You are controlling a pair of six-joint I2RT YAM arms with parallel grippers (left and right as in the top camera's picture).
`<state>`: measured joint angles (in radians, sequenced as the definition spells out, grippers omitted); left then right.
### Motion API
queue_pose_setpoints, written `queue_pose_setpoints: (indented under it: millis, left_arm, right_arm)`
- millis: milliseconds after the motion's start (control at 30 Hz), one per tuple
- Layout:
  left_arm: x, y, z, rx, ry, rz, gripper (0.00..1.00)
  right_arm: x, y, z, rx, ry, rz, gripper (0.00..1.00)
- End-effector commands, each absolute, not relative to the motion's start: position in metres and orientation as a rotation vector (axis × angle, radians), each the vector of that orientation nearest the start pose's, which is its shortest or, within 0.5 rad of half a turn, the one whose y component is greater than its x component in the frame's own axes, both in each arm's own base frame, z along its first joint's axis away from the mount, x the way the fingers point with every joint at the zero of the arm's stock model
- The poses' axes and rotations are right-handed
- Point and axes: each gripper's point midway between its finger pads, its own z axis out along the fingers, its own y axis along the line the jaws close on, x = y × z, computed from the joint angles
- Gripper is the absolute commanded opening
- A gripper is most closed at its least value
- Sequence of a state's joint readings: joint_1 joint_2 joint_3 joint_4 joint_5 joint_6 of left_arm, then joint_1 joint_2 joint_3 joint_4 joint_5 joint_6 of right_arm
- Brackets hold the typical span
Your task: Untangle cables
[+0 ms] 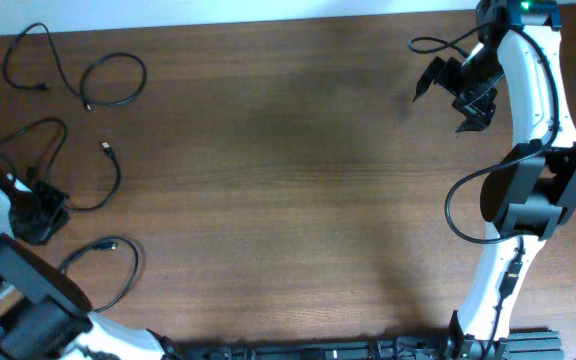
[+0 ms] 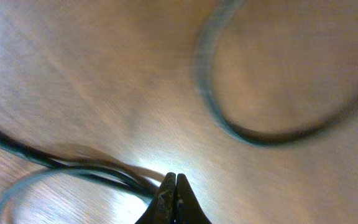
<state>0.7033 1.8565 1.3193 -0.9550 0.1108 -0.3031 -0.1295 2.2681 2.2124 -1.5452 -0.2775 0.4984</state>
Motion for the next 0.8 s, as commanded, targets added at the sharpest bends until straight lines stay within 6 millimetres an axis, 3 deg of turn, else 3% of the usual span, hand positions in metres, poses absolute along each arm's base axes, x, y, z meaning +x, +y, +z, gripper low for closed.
queue_pose_setpoints:
  millis: [0, 67, 167, 200, 233, 300, 333, 367, 400, 433, 467, 533, 667, 767]
  left_arm:
    - [0.327, 0.174, 0.122, -1.201, 2.538, -0.304, 0.0]
    - [0.351, 0.117, 0.153, -0.832, 2.582, -0.345, 0.0]
    - [0.373, 0.035, 0.161, -0.464, 2.653, -0.384, 0.04]
    - [0.376, 0.016, 0.162, -0.394, 2.664, -0.399, 0.11]
    - [0.377, -0.012, 0.162, -0.296, 2.679, -0.421, 0.31]
    - [0.375, -0.043, 0.163, -0.184, 2.696, -0.446, 0.61]
    - [0.373, -0.06, 0.163, -0.065, 2.699, -0.453, 0.59]
    - [0.37, -0.077, 0.165, 0.093, 2.689, -0.479, 0.59]
    - [0.364, -0.104, 0.167, 0.301, 2.661, -0.517, 0.72]
    - [0.361, -0.114, 0.169, 0.356, 2.652, -0.516, 0.76]
    - [0.359, -0.125, 0.173, 0.409, 2.631, -0.474, 1.0]
    - [0.357, -0.129, 0.193, 0.432, 2.56, -0.432, 0.99]
    - [0.353, -0.124, 0.237, 0.401, 2.424, -0.404, 0.99]
    - [0.351, -0.123, 0.238, 0.401, 2.426, -0.404, 0.99]
  right_arm:
    - [0.435, -0.007, 0.121, 0.999, 3.036, 0.426, 0.98]
    - [0.435, -0.007, 0.121, 0.999, 3.036, 0.427, 0.98]
    - [0.434, -0.003, 0.123, 1.001, 3.038, 0.468, 0.98]
    - [0.424, 0.0, 0.124, 1.025, 3.076, 0.479, 0.98]
    - [0.415, 0.014, 0.13, 1.015, 3.119, 0.601, 0.98]
    - [0.404, 0.029, 0.138, 0.783, 3.189, 0.701, 0.98]
    - [0.402, 0.037, 0.148, 0.564, 3.19, 0.706, 0.98]
    - [0.401, 0.045, 0.156, 0.505, 3.181, 0.697, 0.98]
    - [0.396, 0.061, 0.176, 0.415, 3.152, 0.691, 0.98]
    - [0.391, 0.072, 0.189, 0.354, 3.13, 0.682, 0.98]
    - [0.383, 0.087, 0.208, 0.265, 3.096, 0.668, 0.98]
    - [0.359, 0.116, 0.252, 0.072, 3.004, 0.615, 0.98]
    - [0.298, 0.147, 0.329, -0.225, 2.778, 0.497, 0.98]
    - [0.251, 0.16, 0.369, -0.352, 2.629, 0.469, 0.98]
